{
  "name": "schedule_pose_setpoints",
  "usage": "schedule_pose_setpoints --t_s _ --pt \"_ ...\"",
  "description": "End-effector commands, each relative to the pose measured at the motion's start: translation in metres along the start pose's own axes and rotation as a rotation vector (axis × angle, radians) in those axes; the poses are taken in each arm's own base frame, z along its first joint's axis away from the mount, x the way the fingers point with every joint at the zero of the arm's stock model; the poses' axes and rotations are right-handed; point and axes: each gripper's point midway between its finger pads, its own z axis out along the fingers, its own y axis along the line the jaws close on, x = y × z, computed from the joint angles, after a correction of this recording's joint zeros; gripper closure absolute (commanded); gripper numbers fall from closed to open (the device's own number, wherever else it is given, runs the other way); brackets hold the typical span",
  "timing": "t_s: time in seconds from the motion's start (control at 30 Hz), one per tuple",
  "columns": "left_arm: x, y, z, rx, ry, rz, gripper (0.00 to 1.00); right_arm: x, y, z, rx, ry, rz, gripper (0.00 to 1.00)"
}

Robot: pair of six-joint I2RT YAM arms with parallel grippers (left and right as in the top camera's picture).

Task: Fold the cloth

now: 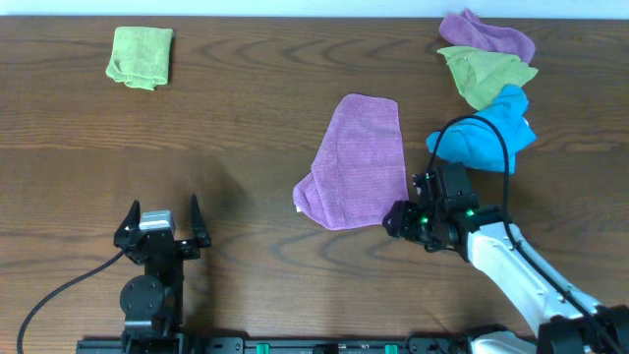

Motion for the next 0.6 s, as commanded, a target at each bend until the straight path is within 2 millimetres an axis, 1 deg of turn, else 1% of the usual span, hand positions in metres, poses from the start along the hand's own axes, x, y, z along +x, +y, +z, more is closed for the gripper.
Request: schedule_pose_setpoints --t_s 0.0,0.13,0.2,0.37,0.53,0.57 --pt "0.019 0.008 0.001 -0.045 0.058 0.018 0.04 -0.002 0.0 0.003 -0.02 0.006 0.051 0.43" --pt "0.019 0.008 0.001 -0.045 0.058 0.018 0.05 -0.009 0.001 0.003 -0.024 -0.026 0.057 0.45" --pt "0.019 0.008 0.001 -0.045 0.059 0.018 0.05 -0.013 -0.003 0.005 -0.002 -0.04 0.074 0.45" --pt "0.019 0.008 0.001 -0.045 0.058 0.018 0.05 -0.009 -0.008 0.015 0.015 -0.01 0.089 0.48" --pt "0.019 0.008 0.001 -0.045 0.059 0.018 0.05 -0.014 -0.011 0.022 0.024 -0.021 0.102 0.58" --pt "0.019 0.008 0.001 -0.045 0.059 0.018 0.05 -0.016 -0.012 0.023 0.034 -0.032 0.111 0.62"
